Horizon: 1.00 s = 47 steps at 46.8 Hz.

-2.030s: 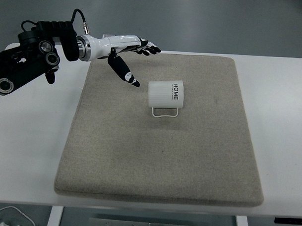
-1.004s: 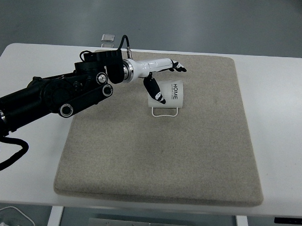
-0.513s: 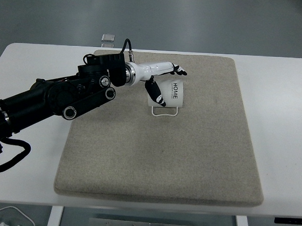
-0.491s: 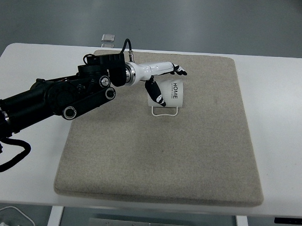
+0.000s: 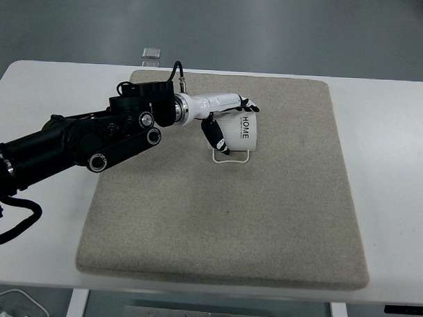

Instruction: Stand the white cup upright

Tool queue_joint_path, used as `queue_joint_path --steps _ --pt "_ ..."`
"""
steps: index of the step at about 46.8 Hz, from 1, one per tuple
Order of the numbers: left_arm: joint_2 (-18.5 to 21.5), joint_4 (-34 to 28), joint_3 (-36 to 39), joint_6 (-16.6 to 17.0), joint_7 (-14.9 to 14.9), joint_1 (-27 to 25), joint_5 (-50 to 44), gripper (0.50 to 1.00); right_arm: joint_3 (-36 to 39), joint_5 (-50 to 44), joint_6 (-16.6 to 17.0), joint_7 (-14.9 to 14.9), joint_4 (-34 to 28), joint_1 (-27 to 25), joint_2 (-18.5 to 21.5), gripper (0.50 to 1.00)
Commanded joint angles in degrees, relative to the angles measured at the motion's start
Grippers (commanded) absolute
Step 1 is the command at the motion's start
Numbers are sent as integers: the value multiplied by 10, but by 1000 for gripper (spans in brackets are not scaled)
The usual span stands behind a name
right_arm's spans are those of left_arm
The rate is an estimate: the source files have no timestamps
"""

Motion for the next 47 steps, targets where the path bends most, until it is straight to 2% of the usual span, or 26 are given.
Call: queue_joint_path --steps 1,3,7,10,14,24,33,40,47 --pt "0 2 2 0 0 1 0 853 0 0 0 0 0 0 0 930" --pt "0 3 4 0 0 3 0 832 0 0 0 0 -1 0 0 930" --pt "-1 4 3 1 0 3 0 750 0 0 0 0 0 0 0 930" --pt "-2 5 1 1 0 3 -4 667 1 0 0 0 0 -1 0 930" --pt "-2 5 1 1 0 3 -4 502 0 0 0 0 0 0 0 930" --pt "4 1 -7 0 -5 2 -12 500 0 0 0 0 0 0 0 930" --pt "11 -1 -43 1 -34 5 -36 500 0 0 0 0 -1 0 0 930" --pt "33 -3 -57 -1 -67 6 -103 500 0 0 0 0 0 0 0 930" --pt "75 -9 -58 -6 -102 7 -236 500 0 0 0 0 -1 0 0 930"
